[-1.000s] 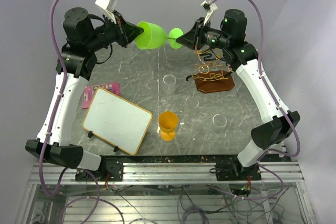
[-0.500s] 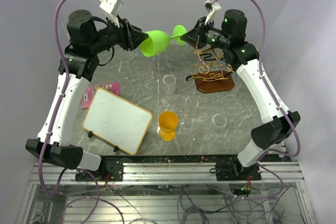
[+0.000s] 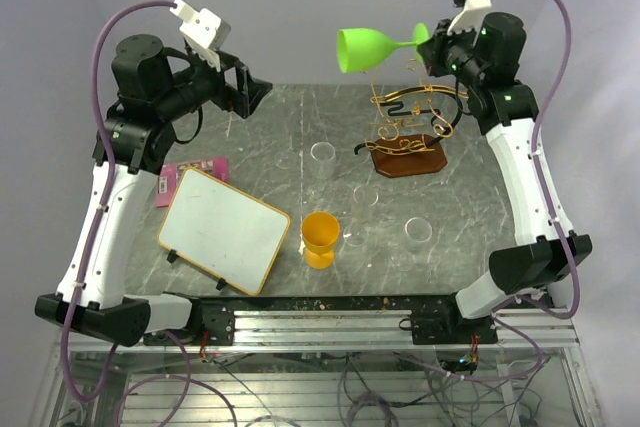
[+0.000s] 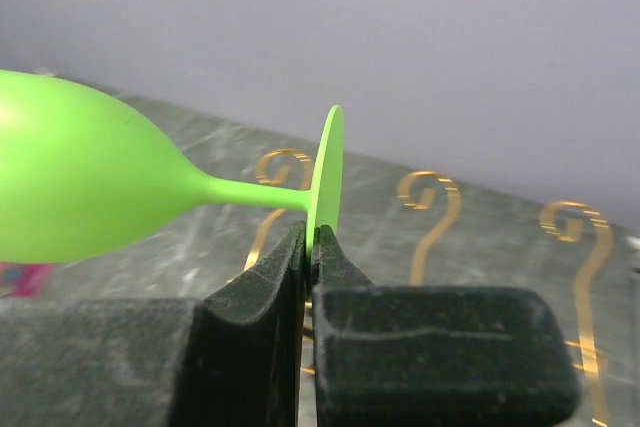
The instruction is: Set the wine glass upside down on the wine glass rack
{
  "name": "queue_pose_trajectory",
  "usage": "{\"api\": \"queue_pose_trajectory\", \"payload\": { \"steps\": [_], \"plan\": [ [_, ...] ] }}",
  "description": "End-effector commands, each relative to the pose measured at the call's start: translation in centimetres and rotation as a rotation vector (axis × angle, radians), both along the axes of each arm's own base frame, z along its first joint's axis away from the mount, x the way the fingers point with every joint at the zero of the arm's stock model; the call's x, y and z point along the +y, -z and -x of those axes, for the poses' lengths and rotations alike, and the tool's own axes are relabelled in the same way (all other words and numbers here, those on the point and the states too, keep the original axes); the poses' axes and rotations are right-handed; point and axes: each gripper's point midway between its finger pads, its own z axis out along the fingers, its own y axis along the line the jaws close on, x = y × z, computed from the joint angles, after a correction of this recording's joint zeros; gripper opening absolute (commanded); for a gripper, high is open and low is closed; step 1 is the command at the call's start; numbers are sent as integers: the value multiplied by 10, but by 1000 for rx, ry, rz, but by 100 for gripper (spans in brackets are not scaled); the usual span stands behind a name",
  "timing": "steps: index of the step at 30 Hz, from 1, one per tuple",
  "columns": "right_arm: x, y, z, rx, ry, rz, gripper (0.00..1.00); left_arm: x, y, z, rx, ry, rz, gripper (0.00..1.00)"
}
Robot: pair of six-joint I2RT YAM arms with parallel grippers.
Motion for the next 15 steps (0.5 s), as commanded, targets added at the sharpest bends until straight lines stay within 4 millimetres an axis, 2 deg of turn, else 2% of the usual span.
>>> {"api": "queue_pose_trajectory", "payload": {
  "steps": [1,8,15],
  "plan": [
    [-58,-35,-2,-136,247,176,0,15,16,-1,-22,-63,-119,98],
    [-133,-56,-2,-249,603,431,0,19,30,5,-22,-52,-179,100],
    [-175,-59,-12,-252,811,605,0,19,34,13,-27,-31,-202,100]
  ]
}}
